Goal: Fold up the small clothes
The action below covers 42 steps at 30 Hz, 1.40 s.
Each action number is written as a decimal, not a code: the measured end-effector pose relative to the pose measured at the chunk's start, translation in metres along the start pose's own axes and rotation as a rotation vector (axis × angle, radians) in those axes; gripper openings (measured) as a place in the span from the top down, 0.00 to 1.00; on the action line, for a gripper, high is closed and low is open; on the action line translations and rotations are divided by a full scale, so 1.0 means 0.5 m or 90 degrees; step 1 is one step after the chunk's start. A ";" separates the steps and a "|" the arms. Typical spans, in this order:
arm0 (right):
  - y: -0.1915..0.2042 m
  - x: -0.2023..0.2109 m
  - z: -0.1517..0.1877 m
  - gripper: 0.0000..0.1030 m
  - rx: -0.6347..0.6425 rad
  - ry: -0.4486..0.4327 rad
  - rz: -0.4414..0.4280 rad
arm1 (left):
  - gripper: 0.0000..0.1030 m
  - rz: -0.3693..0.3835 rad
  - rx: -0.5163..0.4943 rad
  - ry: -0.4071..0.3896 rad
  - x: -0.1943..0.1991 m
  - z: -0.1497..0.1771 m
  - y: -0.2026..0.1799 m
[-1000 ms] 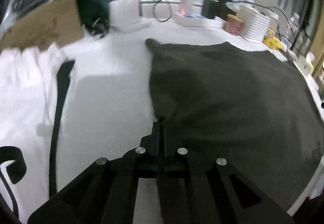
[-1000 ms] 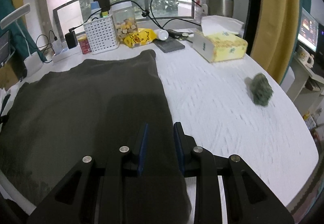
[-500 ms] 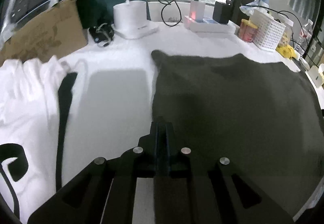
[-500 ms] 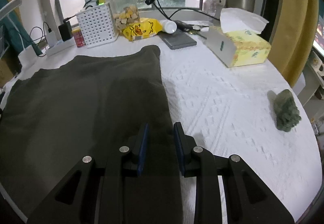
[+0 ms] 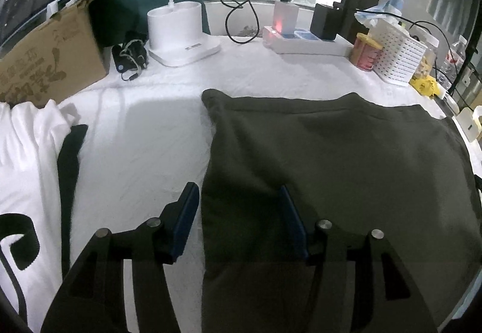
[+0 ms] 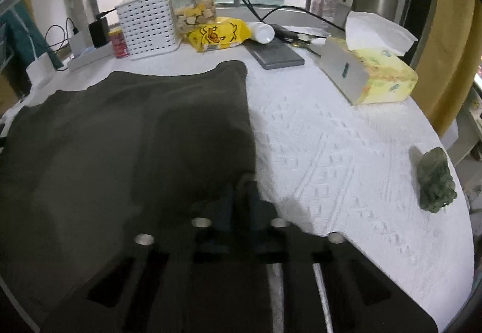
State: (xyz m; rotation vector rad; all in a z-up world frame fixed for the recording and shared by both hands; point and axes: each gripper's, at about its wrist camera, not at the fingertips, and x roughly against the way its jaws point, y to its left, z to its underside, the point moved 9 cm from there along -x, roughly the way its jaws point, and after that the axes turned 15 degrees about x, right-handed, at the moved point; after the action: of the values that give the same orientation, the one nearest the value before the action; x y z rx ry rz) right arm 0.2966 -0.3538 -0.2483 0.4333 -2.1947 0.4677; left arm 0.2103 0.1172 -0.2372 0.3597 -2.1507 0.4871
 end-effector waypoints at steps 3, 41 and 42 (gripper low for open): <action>-0.010 0.003 0.005 0.93 -0.013 0.001 0.003 | 0.46 0.004 -0.005 -0.001 0.009 0.003 0.000; 0.020 0.194 0.120 0.36 -0.065 -0.030 0.063 | 0.22 0.142 -0.127 -0.083 0.183 0.107 -0.158; 0.024 0.199 0.126 0.36 -0.066 -0.031 0.066 | 0.22 0.147 -0.131 -0.084 0.188 0.114 -0.159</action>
State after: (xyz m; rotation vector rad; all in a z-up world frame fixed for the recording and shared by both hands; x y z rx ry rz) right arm 0.1902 -0.3876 -0.2086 0.2792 -2.2838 0.4007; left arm 0.1499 0.0132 -0.1744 0.0291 -2.3593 0.3735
